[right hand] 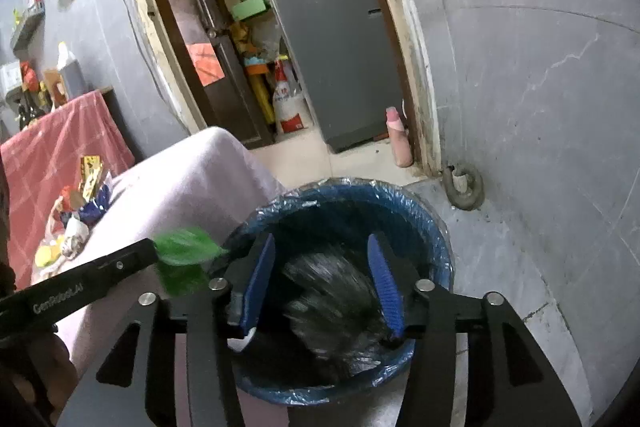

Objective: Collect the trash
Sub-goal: 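Carry both items over the blue bin and open both grippers to drop them, then move both tools back to the table toward the remaining trash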

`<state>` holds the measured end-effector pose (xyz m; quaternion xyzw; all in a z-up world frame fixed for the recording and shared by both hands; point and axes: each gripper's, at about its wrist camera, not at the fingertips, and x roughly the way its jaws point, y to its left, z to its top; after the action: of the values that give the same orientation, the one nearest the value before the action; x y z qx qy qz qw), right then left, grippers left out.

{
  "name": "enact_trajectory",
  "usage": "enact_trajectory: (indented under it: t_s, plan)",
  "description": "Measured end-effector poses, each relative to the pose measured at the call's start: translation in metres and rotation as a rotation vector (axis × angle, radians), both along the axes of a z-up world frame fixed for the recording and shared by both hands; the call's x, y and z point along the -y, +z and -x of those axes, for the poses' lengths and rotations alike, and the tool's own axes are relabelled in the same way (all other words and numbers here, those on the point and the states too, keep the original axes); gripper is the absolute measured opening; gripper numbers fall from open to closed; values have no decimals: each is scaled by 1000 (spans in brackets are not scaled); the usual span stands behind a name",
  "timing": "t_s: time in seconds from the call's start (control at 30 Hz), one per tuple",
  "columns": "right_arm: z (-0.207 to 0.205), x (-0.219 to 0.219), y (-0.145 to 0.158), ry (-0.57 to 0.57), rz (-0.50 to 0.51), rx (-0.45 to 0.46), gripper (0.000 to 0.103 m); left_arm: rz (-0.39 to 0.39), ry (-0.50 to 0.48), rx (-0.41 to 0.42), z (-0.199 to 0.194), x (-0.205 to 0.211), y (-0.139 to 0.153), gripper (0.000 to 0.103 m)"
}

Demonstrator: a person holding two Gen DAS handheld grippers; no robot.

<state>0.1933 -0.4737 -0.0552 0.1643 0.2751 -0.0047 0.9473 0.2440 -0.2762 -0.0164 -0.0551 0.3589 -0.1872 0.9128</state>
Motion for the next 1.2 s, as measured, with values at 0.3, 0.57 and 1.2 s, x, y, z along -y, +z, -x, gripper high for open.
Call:
enact_trajectory:
  t_s: [0.3,0.57,1.2]
  plan:
    - [15,-4,32,-50,41,171,70,24,5,190,17,-12,35,60]
    - [25,-26,72,-53,93,308,93,-8,101,328,30,-47,64,88]
    - [-4,-133,114,161,135,414,103,-105,394,363,46,-198,73,97]
